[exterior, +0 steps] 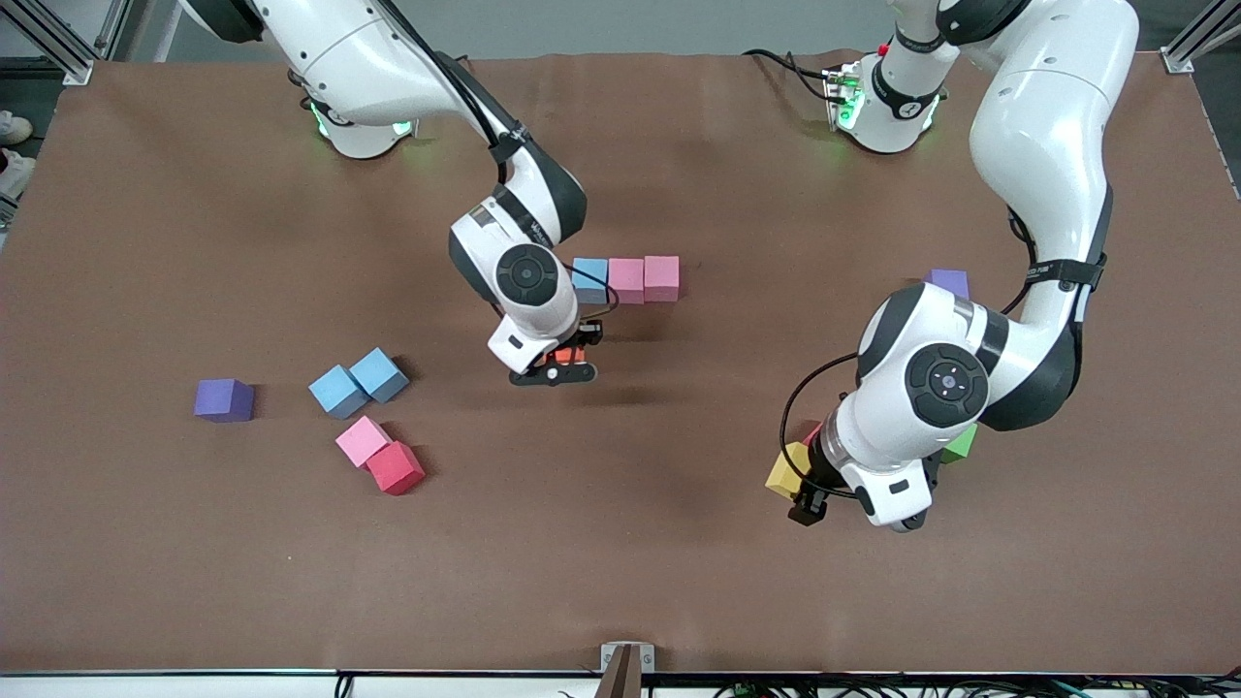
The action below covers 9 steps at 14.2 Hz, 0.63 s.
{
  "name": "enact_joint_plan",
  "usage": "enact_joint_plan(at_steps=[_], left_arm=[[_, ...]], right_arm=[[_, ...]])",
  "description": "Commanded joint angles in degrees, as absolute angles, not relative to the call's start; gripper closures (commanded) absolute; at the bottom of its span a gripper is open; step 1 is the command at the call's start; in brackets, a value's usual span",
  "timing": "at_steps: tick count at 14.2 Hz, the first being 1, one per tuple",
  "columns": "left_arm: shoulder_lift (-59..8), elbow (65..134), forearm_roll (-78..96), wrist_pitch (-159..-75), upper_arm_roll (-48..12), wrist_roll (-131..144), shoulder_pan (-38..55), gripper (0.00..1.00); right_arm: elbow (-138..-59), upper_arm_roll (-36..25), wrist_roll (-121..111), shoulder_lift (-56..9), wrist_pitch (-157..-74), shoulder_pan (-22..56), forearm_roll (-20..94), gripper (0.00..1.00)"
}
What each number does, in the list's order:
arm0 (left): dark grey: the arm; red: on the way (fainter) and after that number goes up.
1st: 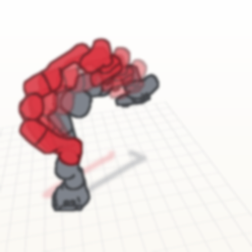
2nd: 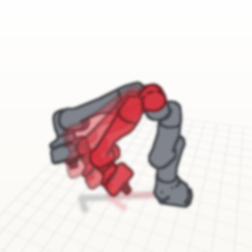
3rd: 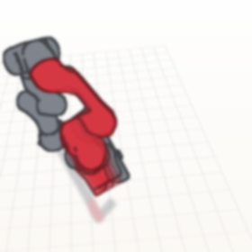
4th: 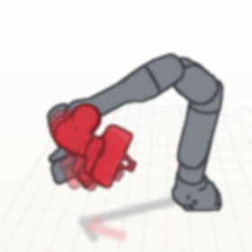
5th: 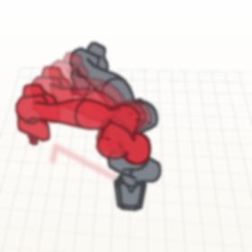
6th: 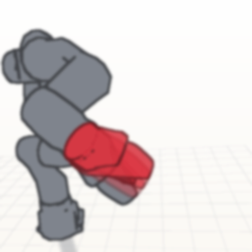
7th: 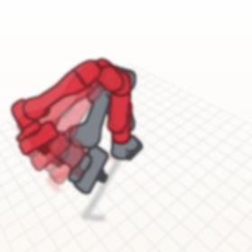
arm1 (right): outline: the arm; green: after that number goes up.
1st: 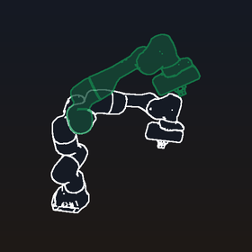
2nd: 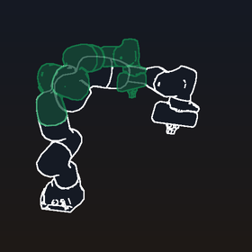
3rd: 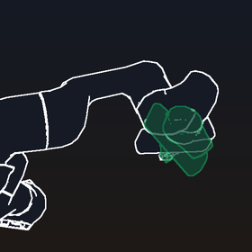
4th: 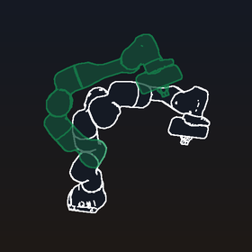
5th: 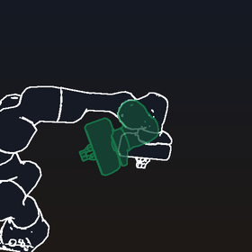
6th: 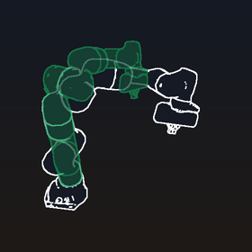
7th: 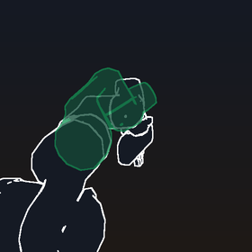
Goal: Arrange 11 blocks into digit 3
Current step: 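Carry the orange cube toward the blue cube with the right gripper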
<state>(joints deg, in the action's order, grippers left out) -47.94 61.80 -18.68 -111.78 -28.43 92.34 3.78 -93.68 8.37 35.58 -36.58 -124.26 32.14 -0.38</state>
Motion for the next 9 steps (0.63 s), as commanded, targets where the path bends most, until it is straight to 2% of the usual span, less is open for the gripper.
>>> enact_joint_plan(at_steps=[1, 4, 9], left_arm=[[-46.14, 63.28, -17.84, -109.17, -29.87, 92.55, 3.17, 1.00], [-45.44, 63.28, -17.84, -105.57, -30.94, 91.85, 2.99, 1.00], [-45.97, 63.46, -18.02, -105.30, -30.94, 90.44, 2.81, 1.00]], right_arm=[[-92.46, 8.26, 35.24, -38.05, -123.49, 33.04, 0.62, 0.61], [-92.64, 8.26, 35.24, -38.15, -123.22, 34.01, 0.70, 0.60], [-93.07, 8.44, 35.33, -38.23, -123.22, 35.42, 3.59, 0.60]])
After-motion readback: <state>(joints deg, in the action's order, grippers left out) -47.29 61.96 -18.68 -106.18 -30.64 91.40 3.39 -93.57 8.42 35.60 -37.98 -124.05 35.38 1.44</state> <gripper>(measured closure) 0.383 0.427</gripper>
